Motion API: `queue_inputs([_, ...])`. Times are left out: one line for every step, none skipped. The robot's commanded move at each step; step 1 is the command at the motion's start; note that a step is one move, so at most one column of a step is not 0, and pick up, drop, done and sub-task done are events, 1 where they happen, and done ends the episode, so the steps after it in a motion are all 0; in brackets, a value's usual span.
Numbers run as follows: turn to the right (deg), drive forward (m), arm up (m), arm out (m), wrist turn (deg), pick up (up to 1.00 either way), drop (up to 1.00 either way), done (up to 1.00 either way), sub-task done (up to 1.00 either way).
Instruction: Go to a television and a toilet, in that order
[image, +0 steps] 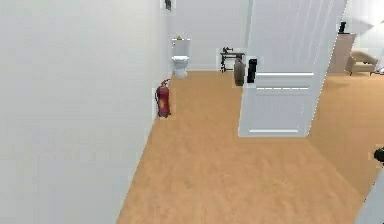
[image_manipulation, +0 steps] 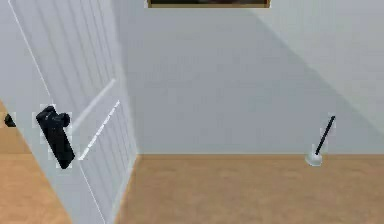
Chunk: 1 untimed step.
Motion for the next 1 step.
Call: queue_inputs([0.0,1.0,0.0,0.0,0.0,0.0,0.0,0.0,0.0])
